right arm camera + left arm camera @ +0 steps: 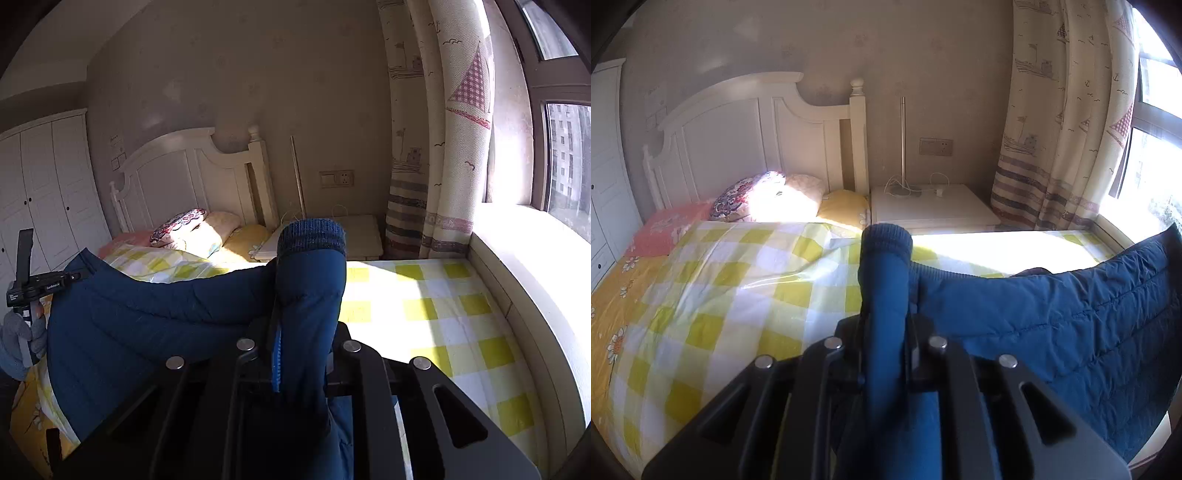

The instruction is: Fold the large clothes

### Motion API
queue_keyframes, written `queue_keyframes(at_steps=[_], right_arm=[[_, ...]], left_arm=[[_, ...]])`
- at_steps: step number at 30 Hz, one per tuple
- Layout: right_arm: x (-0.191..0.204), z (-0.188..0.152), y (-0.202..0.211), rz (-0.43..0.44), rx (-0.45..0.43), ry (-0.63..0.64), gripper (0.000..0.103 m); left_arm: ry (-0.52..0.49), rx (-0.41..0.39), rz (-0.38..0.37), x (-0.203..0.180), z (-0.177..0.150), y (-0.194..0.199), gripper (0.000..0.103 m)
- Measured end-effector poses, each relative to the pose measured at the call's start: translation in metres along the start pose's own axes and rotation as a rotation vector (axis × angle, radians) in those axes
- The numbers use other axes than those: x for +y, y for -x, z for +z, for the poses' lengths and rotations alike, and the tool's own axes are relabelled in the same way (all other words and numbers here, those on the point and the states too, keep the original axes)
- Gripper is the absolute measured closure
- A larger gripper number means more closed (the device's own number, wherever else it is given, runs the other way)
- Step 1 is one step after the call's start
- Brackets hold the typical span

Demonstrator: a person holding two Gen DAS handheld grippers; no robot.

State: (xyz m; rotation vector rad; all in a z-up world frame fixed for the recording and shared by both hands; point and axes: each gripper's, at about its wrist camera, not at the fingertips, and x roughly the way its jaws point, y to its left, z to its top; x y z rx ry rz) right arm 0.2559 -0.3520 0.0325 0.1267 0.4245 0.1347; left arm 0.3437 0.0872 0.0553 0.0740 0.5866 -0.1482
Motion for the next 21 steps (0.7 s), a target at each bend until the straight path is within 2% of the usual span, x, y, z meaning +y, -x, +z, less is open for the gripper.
queue_keyframes(at_steps=[2, 5, 7, 9, 10, 12, 17, 19, 20, 21], right_arm=[[-0.002, 0.024, -0.016, -0.028, 0.008, -0.009, 0.088], [-0.012, 0.030, -0.069, -0.079, 0.112, -0.062, 0.088], [-0.021, 0.004, -0.113, -0.142, 0.243, -0.070, 0.088], [-0.036, -0.043, -0.156, -0.182, 0.376, -0.111, 0.087], [-0.045, -0.063, -0.168, -0.163, 0.403, -0.151, 0.084], [-0.061, -0.071, -0.167, -0.121, 0.371, -0.251, 0.084], [-0.059, -0.070, -0.169, -0.121, 0.380, -0.244, 0.083], [-0.058, -0.069, -0.170, -0.121, 0.385, -0.248, 0.077], [-0.060, -0.070, -0.171, -0.118, 0.388, -0.254, 0.075], [-0.060, -0.070, -0.168, -0.109, 0.390, -0.258, 0.067]], left_arm=[[0.019, 0.006, 0.031, 0.000, 0.025, -0.012, 0.090], [0.007, 0.088, 0.081, -0.004, 0.034, -0.062, 0.088], [-0.006, 0.168, 0.116, -0.009, 0.014, -0.107, 0.088], [-0.053, 0.265, 0.178, -0.018, -0.026, -0.156, 0.082], [-0.053, 0.318, 0.189, -0.019, -0.044, -0.175, 0.079], [-0.038, 0.297, 0.194, -0.015, -0.044, -0.173, 0.079], [-0.019, 0.310, 0.215, -0.007, -0.046, -0.175, 0.068], [-0.038, 0.312, 0.262, -0.010, -0.046, -0.176, 0.059], [-0.046, 0.311, 0.287, -0.012, -0.045, -0.176, 0.052], [-0.047, 0.310, 0.302, -0.012, -0.044, -0.175, 0.043]])
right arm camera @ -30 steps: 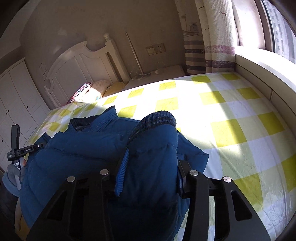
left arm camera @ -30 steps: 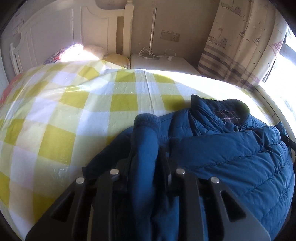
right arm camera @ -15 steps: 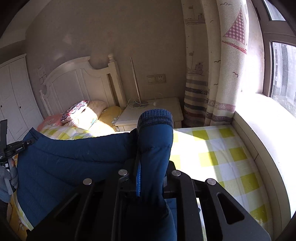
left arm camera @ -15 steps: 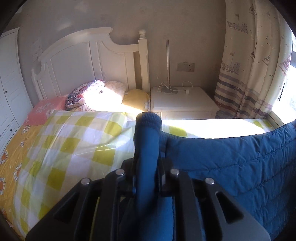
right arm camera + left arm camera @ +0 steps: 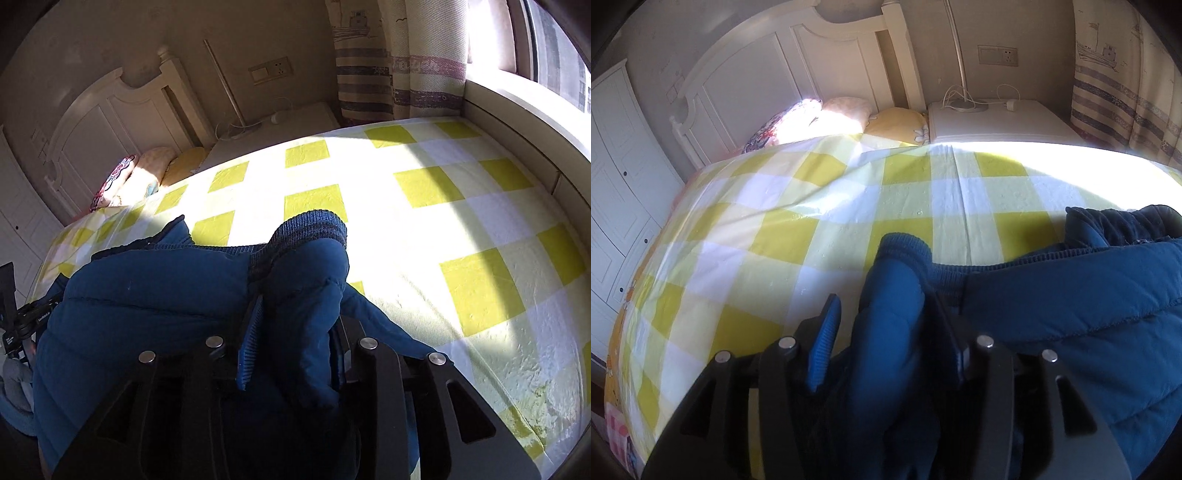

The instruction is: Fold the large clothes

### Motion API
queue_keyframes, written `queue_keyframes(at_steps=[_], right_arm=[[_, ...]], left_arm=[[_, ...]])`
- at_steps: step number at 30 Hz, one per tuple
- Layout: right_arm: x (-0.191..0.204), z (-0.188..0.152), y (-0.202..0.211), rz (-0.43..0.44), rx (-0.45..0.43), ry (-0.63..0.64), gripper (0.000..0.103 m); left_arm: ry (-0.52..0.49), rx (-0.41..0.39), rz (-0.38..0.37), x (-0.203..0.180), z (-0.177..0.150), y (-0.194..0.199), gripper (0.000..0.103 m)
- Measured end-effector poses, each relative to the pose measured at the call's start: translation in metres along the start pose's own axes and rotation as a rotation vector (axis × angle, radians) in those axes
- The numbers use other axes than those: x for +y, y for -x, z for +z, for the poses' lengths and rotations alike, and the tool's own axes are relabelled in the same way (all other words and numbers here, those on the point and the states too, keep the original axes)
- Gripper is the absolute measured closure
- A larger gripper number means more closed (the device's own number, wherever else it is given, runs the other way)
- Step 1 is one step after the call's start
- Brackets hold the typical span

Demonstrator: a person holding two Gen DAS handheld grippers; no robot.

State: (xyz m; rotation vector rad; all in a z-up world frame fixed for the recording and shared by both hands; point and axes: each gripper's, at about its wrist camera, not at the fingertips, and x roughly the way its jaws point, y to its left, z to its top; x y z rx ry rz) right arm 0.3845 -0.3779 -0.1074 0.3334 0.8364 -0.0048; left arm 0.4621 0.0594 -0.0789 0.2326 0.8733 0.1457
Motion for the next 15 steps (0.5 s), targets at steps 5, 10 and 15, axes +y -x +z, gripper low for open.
queue_keyframes(at_steps=[5, 10, 15], right_arm=[[0.003, 0.012, 0.025, 0.001, 0.003, 0.001, 0.046], [0.078, 0.027, 0.081, 0.045, -0.177, 0.226, 0.042], [0.163, 0.015, 0.050, 0.027, -0.064, 0.462, 0.043]], left_arm=[[0.076, -0.113, -0.024, 0.021, 0.007, 0.034, 0.025], [0.076, -0.306, -0.128, 0.001, 0.028, 0.107, 0.006], [-0.133, -0.233, -0.220, -0.082, 0.039, 0.111, 0.006]])
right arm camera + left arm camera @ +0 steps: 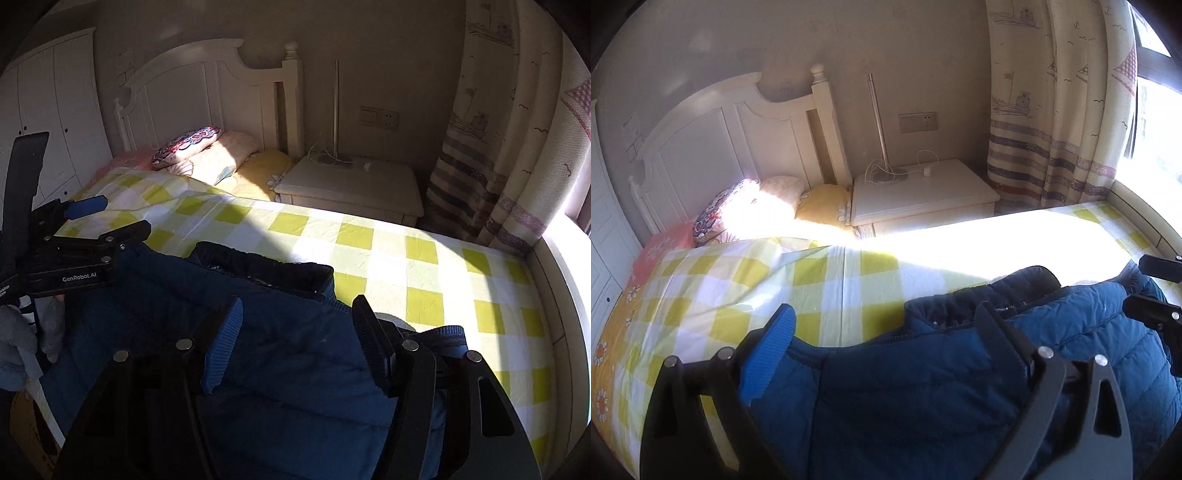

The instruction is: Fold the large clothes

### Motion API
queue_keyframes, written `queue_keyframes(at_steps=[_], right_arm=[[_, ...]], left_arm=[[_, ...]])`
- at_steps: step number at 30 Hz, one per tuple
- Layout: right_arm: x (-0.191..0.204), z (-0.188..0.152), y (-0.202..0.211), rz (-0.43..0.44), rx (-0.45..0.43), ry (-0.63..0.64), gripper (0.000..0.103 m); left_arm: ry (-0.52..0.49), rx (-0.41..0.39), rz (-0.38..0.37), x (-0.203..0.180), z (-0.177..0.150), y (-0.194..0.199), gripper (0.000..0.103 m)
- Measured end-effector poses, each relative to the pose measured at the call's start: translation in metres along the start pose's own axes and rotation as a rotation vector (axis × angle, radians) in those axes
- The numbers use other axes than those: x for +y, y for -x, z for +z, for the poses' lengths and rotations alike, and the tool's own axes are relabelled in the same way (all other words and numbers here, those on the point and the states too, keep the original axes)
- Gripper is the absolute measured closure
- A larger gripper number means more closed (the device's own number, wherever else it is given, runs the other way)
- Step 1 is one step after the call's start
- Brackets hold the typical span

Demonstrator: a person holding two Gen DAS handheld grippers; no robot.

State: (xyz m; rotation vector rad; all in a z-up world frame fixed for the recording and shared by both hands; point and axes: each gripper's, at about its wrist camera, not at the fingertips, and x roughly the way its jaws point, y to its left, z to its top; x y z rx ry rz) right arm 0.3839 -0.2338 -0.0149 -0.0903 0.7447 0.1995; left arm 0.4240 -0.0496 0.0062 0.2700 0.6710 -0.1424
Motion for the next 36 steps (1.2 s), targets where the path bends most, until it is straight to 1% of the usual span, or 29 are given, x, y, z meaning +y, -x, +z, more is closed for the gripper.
queue_keyframes(at_steps=[2, 3, 6, 8, 10, 13, 15, 17, 18, 19, 20, 21, 24, 25, 28, 31, 33, 34, 35, 36], right_arm=[[0.011, -0.002, -0.018, -0.005, 0.047, 0.030, 0.044], [0.014, -0.005, -0.026, -0.001, 0.065, 0.032, 0.044], [0.020, -0.016, -0.051, 0.005, 0.109, 0.056, 0.044], [0.019, -0.026, -0.074, 0.013, 0.161, 0.048, 0.044], [0.025, -0.030, -0.085, -0.005, 0.197, 0.073, 0.043], [0.027, -0.029, -0.083, -0.015, 0.213, 0.080, 0.043], [0.032, -0.025, -0.072, -0.058, 0.182, 0.104, 0.043], [0.044, -0.020, -0.061, -0.054, 0.128, 0.147, 0.043], [0.049, -0.019, -0.062, -0.055, 0.118, 0.170, 0.042], [0.053, -0.023, -0.070, -0.066, 0.141, 0.191, 0.041], [0.055, -0.029, -0.083, -0.066, 0.184, 0.200, 0.040], [0.053, -0.032, -0.090, -0.058, 0.192, 0.198, 0.038], [0.036, -0.028, -0.090, -0.011, 0.200, 0.136, 0.038], [0.029, -0.027, -0.086, -0.027, 0.193, 0.124, 0.038], [-0.004, -0.028, -0.067, -0.141, 0.135, 0.066, 0.038], [-0.064, -0.038, -0.054, -0.235, 0.124, -0.080, 0.037], [-0.100, -0.053, -0.058, -0.190, 0.147, -0.179, 0.036], [-0.112, -0.060, -0.060, -0.138, 0.142, -0.225, 0.036], [-0.118, -0.064, -0.061, -0.101, 0.127, -0.263, 0.036], [-0.116, -0.065, -0.062, -0.099, 0.123, -0.267, 0.036]], left_arm=[[-0.058, 0.023, 0.031, -0.017, -0.004, -0.016, 0.006], [-0.071, 0.041, 0.038, -0.020, -0.009, -0.025, 0.006], [-0.068, 0.116, 0.002, -0.018, -0.027, -0.061, 0.006], [-0.015, 0.178, -0.040, -0.011, -0.038, -0.084, 0.005], [-0.003, 0.183, -0.038, -0.010, -0.042, -0.089, 0.004], [-0.012, 0.170, -0.024, -0.012, -0.048, -0.090, 0.003], [-0.011, 0.163, -0.021, -0.012, -0.050, -0.091, 0.003], [0.000, 0.164, -0.028, -0.010, -0.050, -0.091, 0.002], [0.008, 0.167, -0.034, -0.009, -0.050, -0.092, 0.002], [0.017, 0.170, -0.043, -0.007, -0.050, -0.092, 0.002], [0.028, 0.175, -0.053, -0.005, -0.049, -0.093, 0.002], [0.038, 0.178, -0.062, -0.003, -0.050, -0.093, 0.002], [0.049, 0.182, -0.073, -0.001, -0.050, -0.094, 0.002], [0.048, 0.182, -0.070, -0.001, -0.050, -0.093, 0.002], [0.047, 0.183, -0.068, -0.002, -0.050, -0.094, 0.002], [0.052, 0.186, -0.075, -0.002, -0.051, -0.094, 0.002], [0.056, 0.187, -0.084, -0.002, -0.051, -0.094, 0.002], [0.059, 0.187, -0.089, -0.002, -0.050, -0.094, 0.002], [0.062, 0.188, -0.093, -0.001, -0.050, -0.094, 0.002], [0.064, 0.189, -0.095, -0.001, -0.050, -0.095, 0.002]])
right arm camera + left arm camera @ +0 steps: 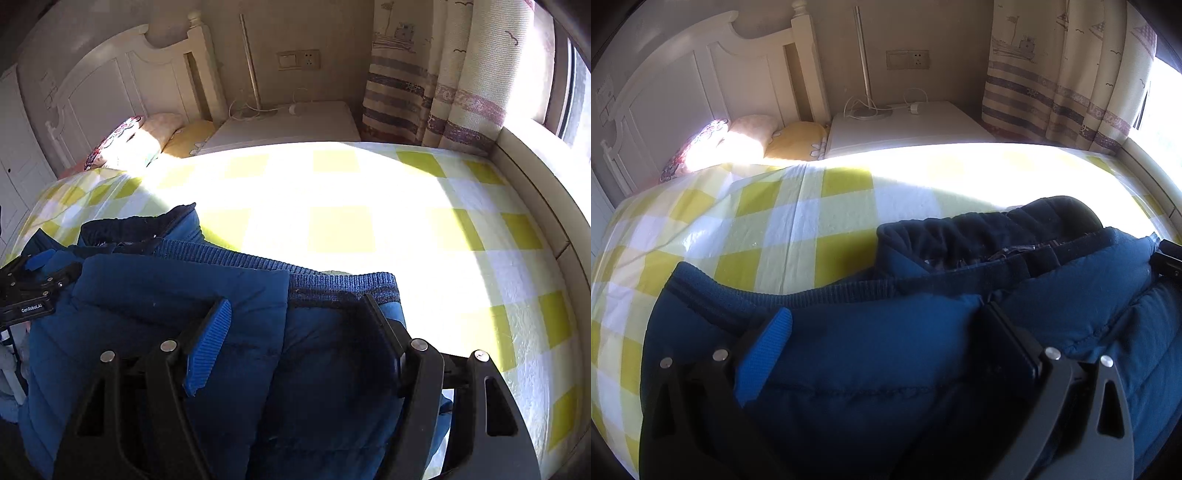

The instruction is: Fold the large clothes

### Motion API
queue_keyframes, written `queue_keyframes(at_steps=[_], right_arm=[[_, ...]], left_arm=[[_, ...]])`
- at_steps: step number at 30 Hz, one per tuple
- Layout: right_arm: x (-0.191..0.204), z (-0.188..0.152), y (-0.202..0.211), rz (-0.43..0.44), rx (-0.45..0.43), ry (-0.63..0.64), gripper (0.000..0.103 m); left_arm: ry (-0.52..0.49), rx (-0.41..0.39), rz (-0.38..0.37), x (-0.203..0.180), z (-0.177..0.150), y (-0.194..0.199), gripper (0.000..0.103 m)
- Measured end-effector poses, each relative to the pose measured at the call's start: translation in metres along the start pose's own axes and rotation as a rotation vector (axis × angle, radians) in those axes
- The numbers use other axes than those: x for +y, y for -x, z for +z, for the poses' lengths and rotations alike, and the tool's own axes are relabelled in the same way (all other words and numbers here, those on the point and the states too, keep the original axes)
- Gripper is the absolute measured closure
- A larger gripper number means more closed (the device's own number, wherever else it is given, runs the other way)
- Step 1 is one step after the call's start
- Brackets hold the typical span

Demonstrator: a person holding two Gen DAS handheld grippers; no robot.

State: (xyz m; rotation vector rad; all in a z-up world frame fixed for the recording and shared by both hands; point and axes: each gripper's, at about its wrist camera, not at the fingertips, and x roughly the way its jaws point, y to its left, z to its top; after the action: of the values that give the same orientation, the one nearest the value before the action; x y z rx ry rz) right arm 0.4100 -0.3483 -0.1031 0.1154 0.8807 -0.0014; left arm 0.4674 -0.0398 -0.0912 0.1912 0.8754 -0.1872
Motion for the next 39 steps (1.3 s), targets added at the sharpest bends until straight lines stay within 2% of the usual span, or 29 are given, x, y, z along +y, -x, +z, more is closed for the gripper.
queue_keyframes(at_steps=[3, 4, 5, 7, 10, 12, 14, 15, 17, 23, 25, 26, 29, 30, 32, 33, 37, 39], right_arm=[[0.018, 0.005, 0.006, -0.094, 0.025, 0.080, 0.035], [0.029, 0.008, 0.014, -0.140, 0.019, 0.110, 0.033], [0.039, 0.012, 0.025, -0.144, -0.014, 0.130, 0.032], [0.062, 0.017, 0.046, -0.076, -0.072, 0.157, 0.025], [0.106, 0.014, 0.056, 0.008, -0.091, 0.244, 0.017], [0.129, 0.009, 0.044, 0.007, -0.079, 0.300, 0.017], [0.145, -0.003, 0.012, -0.045, 0.007, 0.341, 0.017], [0.148, -0.009, -0.004, -0.059, 0.053, 0.350, 0.016], [0.145, -0.009, -0.009, -0.048, 0.063, 0.336, 0.015], [0.139, -0.013, -0.009, -0.026, 0.056, 0.311, 0.014], [0.138, -0.015, -0.008, -0.022, 0.052, 0.307, 0.014], [0.137, -0.015, -0.008, -0.020, 0.050, 0.305, 0.014], [0.136, -0.015, -0.007, -0.010, 0.047, 0.299, 0.014], [0.135, -0.015, -0.007, -0.005, 0.048, 0.296, 0.014], [0.132, -0.014, -0.008, 0.011, 0.051, 0.287, 0.013], [0.131, -0.013, -0.009, 0.017, 0.054, 0.284, 0.013], [0.131, -0.013, -0.009, 0.022, 0.050, 0.277, 0.013], [0.130, -0.014, -0.006, 0.023, 0.039, 0.275, 0.013]], left_arm=[[0.002, 0.001, 0.000, 0.000, 0.000, 0.000, 0.002], [-0.001, 0.001, 0.004, 0.000, 0.000, -0.001, 0.002], [-0.002, 0.002, 0.006, 0.000, 0.000, -0.001, 0.002], [-0.001, 0.002, 0.005, 0.000, 0.000, -0.001, 0.002], [-0.002, 0.002, 0.006, -0.001, 0.000, -0.001, 0.002], [-0.003, 0.002, 0.007, 0.000, 0.000, -0.001, 0.002], [-0.001, 0.003, 0.006, 0.000, 0.000, -0.001, 0.002], [0.001, 0.005, 0.003, 0.000, 0.000, -0.001, 0.002], [0.008, 0.005, -0.002, 0.001, 0.001, -0.001, 0.002], [0.019, 0.007, 0.004, 0.005, 0.002, 0.005, 0.002], [0.031, 0.005, -0.019, 0.015, 0.003, 0.018, 0.006], [0.048, -0.001, -0.020, 0.023, 0.002, 0.026, 0.006], [0.143, 0.009, 0.072, 0.063, -0.006, 0.035, 0.006], [0.164, 0.023, 0.072, 0.076, -0.013, 0.031, 0.006], [0.236, 0.051, 0.001, 0.096, -0.023, 0.021, 0.006], [0.257, 0.050, -0.009, 0.099, -0.024, 0.020, 0.006], [0.205, 0.056, 0.074, 0.083, -0.019, 0.013, 0.005], [0.202, 0.048, 0.077, 0.082, -0.021, 0.015, 0.005]])
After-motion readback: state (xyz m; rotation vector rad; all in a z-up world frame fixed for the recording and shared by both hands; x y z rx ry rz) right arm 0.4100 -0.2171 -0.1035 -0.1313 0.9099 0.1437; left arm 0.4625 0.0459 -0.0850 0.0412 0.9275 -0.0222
